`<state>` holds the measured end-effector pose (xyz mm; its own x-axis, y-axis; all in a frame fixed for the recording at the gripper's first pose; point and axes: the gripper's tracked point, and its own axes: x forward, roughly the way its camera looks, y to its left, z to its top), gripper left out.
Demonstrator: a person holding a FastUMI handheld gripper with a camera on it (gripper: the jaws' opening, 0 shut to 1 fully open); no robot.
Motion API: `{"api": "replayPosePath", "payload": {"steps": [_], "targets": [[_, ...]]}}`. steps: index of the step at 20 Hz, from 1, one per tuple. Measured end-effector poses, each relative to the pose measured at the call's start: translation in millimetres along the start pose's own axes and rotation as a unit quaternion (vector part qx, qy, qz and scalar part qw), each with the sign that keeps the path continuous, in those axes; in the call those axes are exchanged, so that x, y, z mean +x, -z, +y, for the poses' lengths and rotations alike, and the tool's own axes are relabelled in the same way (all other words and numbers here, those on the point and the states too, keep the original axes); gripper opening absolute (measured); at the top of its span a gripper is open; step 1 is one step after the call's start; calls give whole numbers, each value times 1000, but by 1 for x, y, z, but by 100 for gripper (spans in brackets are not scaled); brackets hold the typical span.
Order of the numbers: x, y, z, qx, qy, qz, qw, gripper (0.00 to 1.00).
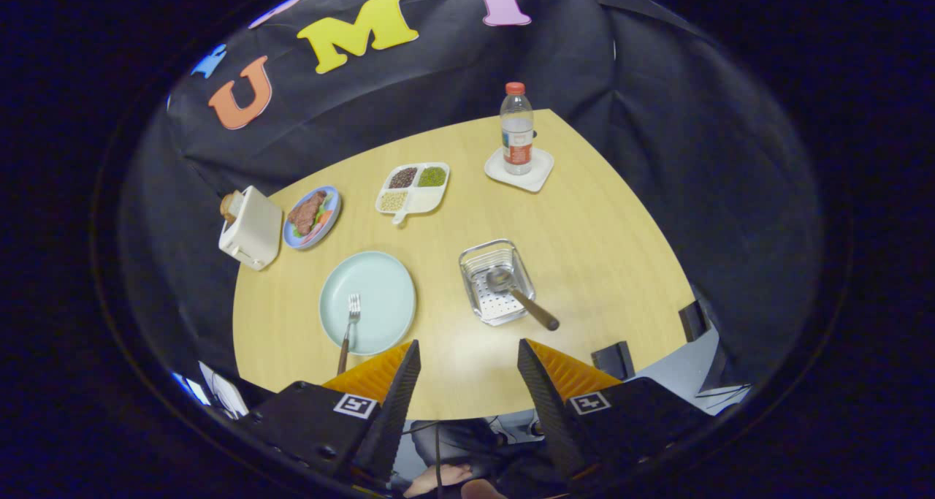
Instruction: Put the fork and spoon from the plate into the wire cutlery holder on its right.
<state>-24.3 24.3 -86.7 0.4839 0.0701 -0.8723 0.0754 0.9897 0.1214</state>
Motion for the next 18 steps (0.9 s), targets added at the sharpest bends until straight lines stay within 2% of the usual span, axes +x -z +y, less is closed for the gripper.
{"api": "replayPosePath", "payload": {"steps": [1,4,5,10,18], "targets": [[3,9,13,-6,-2,8,1000,81],[14,28,52,-29,-3,20,999,96],[21,35,65,-39,1,22,999,97],[51,62,116,-69,7,42,997,96],[82,88,159,-101,17,61,993,96]]}}
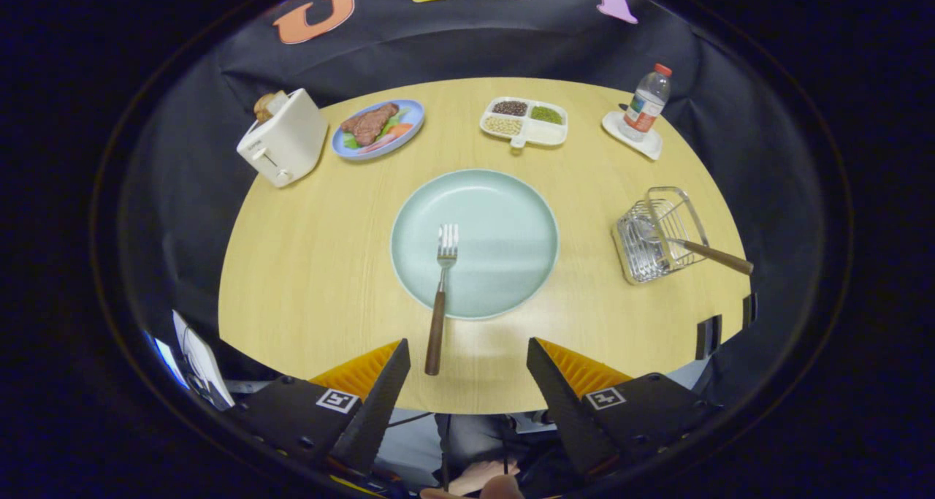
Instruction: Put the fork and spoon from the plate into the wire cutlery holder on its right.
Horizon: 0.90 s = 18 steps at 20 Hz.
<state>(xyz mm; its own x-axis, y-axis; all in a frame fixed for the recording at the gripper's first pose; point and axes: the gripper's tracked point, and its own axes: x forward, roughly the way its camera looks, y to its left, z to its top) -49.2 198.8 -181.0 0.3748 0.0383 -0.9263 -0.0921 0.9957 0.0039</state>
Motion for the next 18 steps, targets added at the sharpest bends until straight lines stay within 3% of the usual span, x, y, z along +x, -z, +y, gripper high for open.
{"api": "replayPosePath", "payload": {"steps": [11,17,18], "targets": [[49,19,23,-24,34,35,999,96],[63,25,21,-19,45,53,997,81],[66,27,21,-22,47,56,997,74]]}}
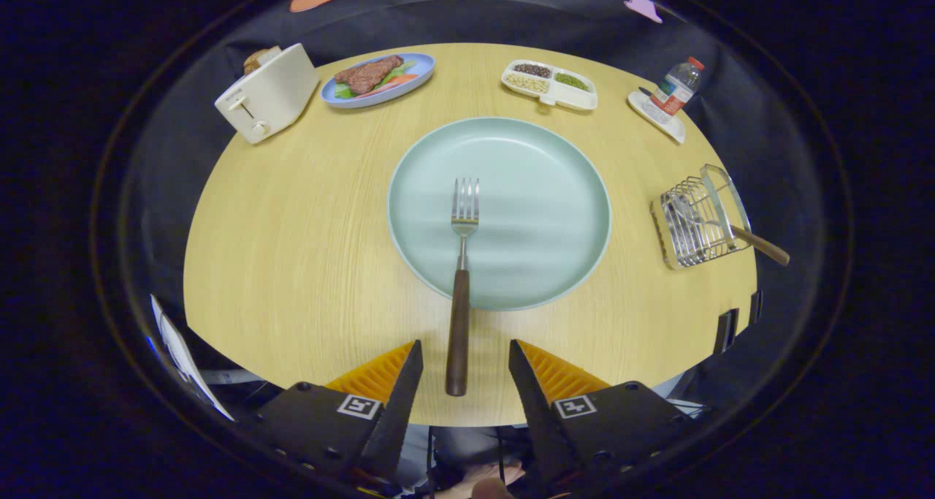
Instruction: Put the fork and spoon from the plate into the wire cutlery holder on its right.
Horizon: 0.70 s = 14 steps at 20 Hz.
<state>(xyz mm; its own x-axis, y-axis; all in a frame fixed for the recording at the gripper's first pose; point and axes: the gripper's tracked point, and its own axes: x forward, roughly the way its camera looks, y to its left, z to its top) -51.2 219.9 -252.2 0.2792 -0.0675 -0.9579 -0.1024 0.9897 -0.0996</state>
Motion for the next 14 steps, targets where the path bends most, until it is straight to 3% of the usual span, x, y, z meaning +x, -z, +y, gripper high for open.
{"api": "replayPosePath", "payload": {"steps": [6,9,10,12,14], "targets": [[11,7,-1,1,3,19,1000,43],[16,10,5,6,-13,32,999,43],[16,13,5,2,-17,39,999,23],[18,18,-2,0,3,46,999,24],[19,11,-2,-1,0,44,999,10]]}}
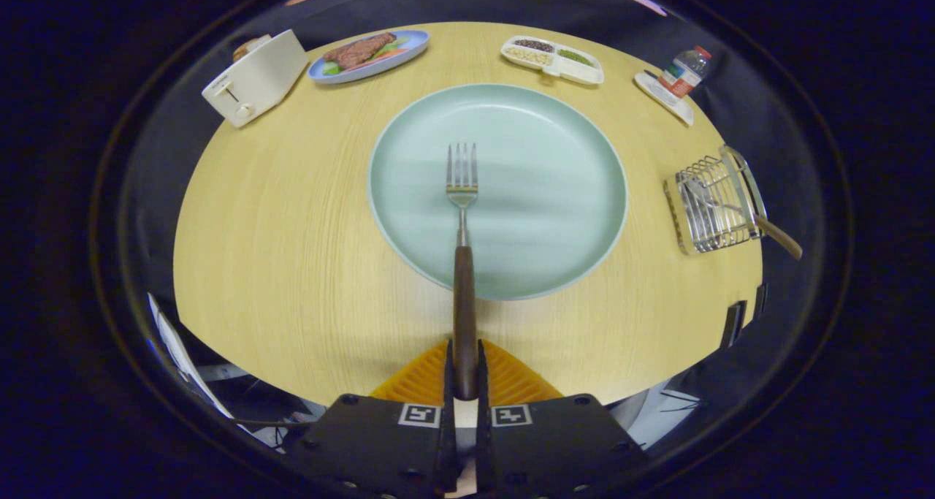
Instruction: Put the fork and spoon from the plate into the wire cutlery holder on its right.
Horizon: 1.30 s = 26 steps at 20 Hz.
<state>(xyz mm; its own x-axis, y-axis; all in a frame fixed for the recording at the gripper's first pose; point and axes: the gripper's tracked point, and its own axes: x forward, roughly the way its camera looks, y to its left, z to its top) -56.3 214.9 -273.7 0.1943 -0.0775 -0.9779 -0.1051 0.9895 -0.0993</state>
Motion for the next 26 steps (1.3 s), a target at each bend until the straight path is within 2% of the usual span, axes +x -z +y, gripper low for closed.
{"api": "replayPosePath", "payload": {"steps": [4,5,9,12,21,26], "targets": [[0,-1,-1,-1,-3,-5,1000,11],[-2,-4,0,-8,-7,-7,1000,1],[-1,-5,3,-9,-21,-3,1000,1],[-14,-5,7,-9,-46,-8,999,1],[-60,-13,-30,7,-91,-32,995,1],[-97,-22,-79,24,-107,-55,992,1]]}}
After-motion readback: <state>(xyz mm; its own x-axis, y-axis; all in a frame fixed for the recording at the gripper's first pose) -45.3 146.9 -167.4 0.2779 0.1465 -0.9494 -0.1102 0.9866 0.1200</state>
